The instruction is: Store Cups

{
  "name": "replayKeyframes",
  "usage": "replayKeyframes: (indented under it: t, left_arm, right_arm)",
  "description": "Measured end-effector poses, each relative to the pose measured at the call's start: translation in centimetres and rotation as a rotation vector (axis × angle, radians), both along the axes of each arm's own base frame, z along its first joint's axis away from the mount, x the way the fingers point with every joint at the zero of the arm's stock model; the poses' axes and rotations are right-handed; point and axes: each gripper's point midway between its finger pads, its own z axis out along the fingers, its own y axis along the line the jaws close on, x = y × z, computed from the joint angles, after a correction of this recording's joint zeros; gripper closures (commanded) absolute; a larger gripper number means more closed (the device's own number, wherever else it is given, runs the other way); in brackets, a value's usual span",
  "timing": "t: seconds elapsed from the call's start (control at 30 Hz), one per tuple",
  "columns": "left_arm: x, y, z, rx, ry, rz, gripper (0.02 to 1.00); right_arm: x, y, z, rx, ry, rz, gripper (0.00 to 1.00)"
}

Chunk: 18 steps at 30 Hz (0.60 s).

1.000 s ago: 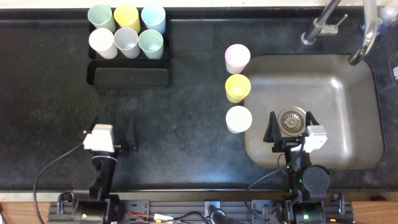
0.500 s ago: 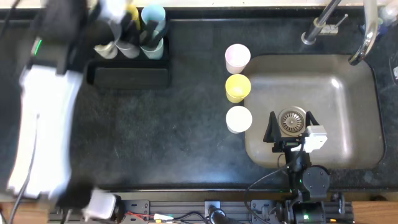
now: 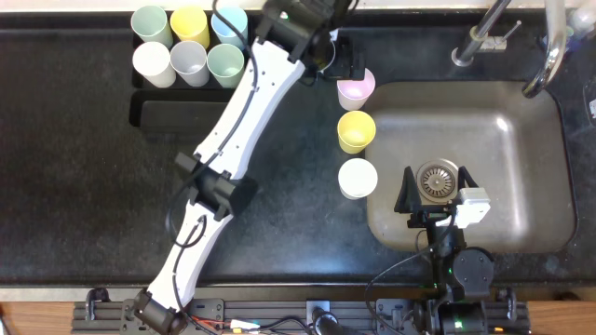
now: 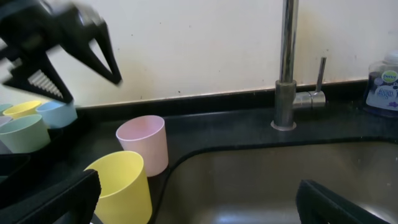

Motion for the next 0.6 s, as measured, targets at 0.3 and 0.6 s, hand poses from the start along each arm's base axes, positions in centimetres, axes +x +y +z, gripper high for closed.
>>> replayKeyframes:
  t: [0.3, 0.6]
  left_arm:
    - [1.2, -0.2, -2.9, -0.019, 0.056, 0.134, 0.020]
    - [1.3, -0.3, -7.3, 0.010, 0.136, 0.187, 0.020]
  right_arm:
    - [0.0, 0.0, 0.0, 0.000, 0.000, 0.000, 0.003]
    - [0.0, 0.0, 0.0, 0.000, 0.000, 0.000, 0.005]
